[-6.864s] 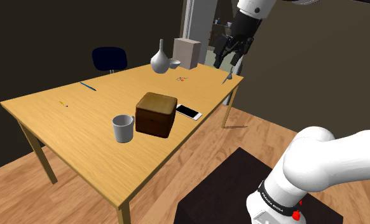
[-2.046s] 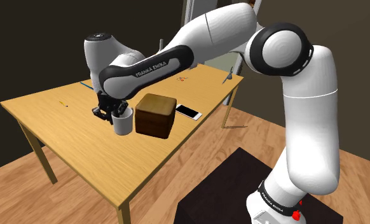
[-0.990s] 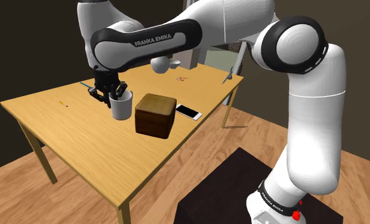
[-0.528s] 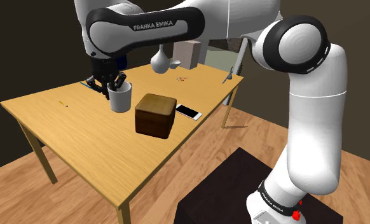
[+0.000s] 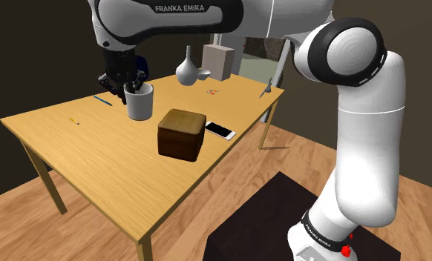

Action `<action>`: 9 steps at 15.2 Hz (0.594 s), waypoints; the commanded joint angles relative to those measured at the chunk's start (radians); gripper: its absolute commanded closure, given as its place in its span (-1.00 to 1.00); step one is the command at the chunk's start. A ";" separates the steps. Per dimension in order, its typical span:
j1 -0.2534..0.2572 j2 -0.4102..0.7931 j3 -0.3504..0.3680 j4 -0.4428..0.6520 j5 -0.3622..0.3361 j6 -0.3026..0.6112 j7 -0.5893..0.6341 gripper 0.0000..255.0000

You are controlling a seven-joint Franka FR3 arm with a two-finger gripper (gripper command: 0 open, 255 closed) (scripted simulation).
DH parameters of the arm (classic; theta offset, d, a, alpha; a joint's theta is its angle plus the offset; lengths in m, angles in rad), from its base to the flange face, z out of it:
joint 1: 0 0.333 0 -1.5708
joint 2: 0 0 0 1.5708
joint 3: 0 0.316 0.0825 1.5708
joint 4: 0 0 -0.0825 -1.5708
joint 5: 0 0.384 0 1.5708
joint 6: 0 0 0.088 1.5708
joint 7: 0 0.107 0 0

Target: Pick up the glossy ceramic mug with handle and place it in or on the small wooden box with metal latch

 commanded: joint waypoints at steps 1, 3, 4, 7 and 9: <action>0.004 0.000 0.001 0.027 0.001 -0.027 -0.004 1.00; -0.019 -0.028 0.000 0.003 0.014 -0.025 -0.025 1.00; -0.043 -0.057 -0.002 -0.034 0.027 -0.011 -0.045 1.00; -0.109 -0.136 -0.012 -0.131 0.066 0.024 -0.109 1.00; -0.148 -0.184 -0.023 -0.186 0.091 0.043 -0.155 1.00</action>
